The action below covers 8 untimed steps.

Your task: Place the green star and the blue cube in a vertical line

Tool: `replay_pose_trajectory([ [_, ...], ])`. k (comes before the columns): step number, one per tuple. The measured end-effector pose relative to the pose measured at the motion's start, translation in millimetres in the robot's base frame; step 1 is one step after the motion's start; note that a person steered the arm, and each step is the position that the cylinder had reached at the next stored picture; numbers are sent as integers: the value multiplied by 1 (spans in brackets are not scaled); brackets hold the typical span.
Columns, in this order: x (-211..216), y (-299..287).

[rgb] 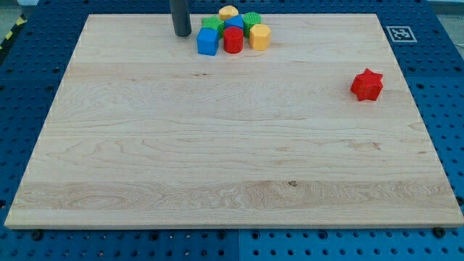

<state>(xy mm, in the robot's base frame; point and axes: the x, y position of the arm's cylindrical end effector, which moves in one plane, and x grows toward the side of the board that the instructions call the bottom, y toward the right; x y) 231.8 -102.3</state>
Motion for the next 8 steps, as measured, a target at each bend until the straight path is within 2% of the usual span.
replay_pose_trajectory([
  [1, -37, -4],
  [2, -23, 22],
  [3, 13, 50],
  [7, 98, 27],
  [8, 98, 27],
])
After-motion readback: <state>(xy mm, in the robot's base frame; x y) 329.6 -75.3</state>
